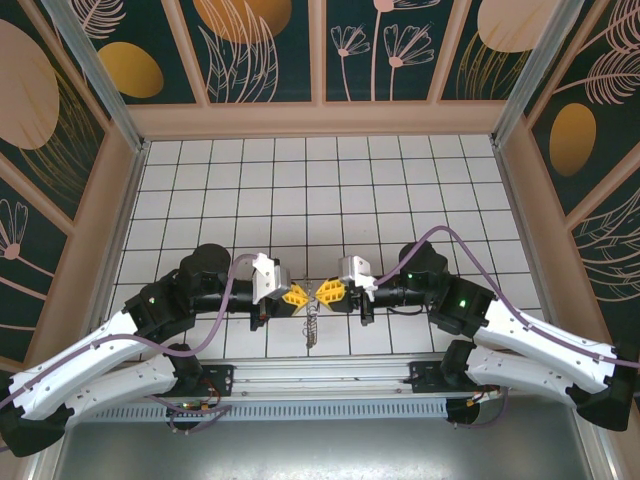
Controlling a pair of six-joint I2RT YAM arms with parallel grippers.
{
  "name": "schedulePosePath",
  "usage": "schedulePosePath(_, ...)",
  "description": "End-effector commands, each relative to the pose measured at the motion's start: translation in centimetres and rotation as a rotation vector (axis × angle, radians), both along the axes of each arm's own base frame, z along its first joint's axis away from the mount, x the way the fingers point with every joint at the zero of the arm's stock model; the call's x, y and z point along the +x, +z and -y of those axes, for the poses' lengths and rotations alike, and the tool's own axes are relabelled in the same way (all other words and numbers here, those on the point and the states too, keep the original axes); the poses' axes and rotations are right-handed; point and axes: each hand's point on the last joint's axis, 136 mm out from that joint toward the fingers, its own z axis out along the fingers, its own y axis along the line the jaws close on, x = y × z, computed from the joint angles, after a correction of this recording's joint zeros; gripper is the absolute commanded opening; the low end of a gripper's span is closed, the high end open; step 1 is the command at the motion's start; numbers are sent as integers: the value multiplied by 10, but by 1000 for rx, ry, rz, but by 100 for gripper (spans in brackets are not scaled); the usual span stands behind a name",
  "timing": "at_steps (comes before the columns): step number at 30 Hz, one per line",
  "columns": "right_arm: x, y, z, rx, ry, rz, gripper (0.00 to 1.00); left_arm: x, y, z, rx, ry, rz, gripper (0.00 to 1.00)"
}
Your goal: Put the keys on the keyring
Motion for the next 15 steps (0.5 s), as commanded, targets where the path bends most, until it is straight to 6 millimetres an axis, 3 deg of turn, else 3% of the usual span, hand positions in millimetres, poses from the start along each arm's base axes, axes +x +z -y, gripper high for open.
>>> schedulePosePath(1,-6,23,3,44,16,35,0,-5,14,2,-55,-30,46,0)
schedulePosePath(15,-7,23,3,51,22,36,0,-6,16,1,-62,-33,45,0)
